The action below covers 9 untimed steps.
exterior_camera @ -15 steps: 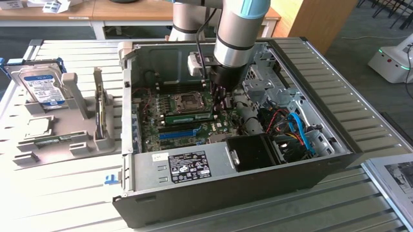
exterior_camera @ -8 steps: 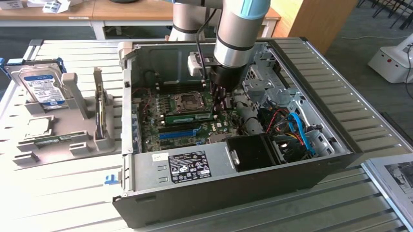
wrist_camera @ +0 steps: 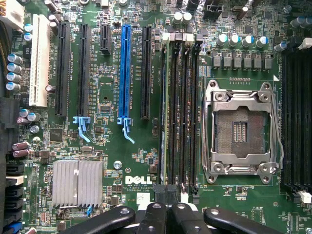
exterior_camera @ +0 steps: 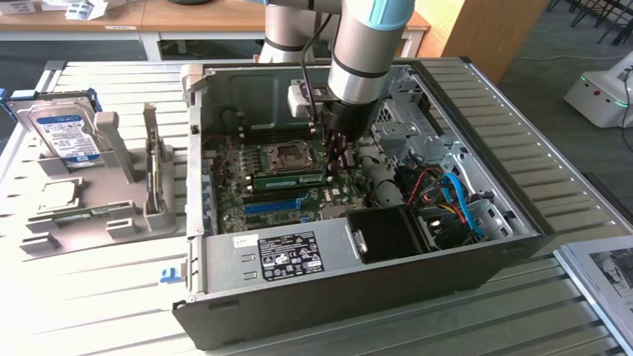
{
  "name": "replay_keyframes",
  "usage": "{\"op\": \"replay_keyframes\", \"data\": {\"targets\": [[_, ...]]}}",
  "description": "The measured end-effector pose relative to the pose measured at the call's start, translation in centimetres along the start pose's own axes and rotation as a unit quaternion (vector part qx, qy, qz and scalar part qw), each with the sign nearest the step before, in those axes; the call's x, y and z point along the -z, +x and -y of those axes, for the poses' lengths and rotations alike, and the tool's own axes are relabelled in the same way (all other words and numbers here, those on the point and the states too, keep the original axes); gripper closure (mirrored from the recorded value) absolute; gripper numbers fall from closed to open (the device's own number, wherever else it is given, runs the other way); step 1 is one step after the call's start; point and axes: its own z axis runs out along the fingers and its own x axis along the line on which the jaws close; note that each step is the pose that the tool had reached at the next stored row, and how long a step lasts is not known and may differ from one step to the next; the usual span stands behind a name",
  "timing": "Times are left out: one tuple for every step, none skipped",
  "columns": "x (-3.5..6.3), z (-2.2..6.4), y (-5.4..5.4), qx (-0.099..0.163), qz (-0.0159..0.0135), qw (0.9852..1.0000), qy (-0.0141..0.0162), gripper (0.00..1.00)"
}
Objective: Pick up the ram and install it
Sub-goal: 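Press down the ram until it locks into place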
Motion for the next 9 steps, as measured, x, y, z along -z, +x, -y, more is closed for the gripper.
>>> {"op": "replay_keyframes", "data": {"targets": [[0.00,0.00,0.00,0.000,0.0000,1.0000,0.0000,0.90],[-0.01,0.00,0.00,0.000,0.0001,1.0000,0.0000,0.90],[-0.03,0.01,0.00,0.000,0.0002,1.0000,0.0001,0.90],[-0.06,0.01,0.00,0.000,0.0001,1.0000,0.0001,0.90],[-0.07,0.01,0.01,0.000,0.0000,1.0000,0.0000,0.90],[-0.07,0.01,0.01,0.000,-0.0001,1.0000,0.0000,0.90],[-0.07,0.01,0.01,0.000,-0.0001,1.0000,0.0000,0.90],[-0.07,0.01,0.01,0.000,-0.0001,1.0000,0.0000,0.90],[-0.05,0.01,0.00,0.000,0.0002,1.0000,0.0000,0.90]]}}
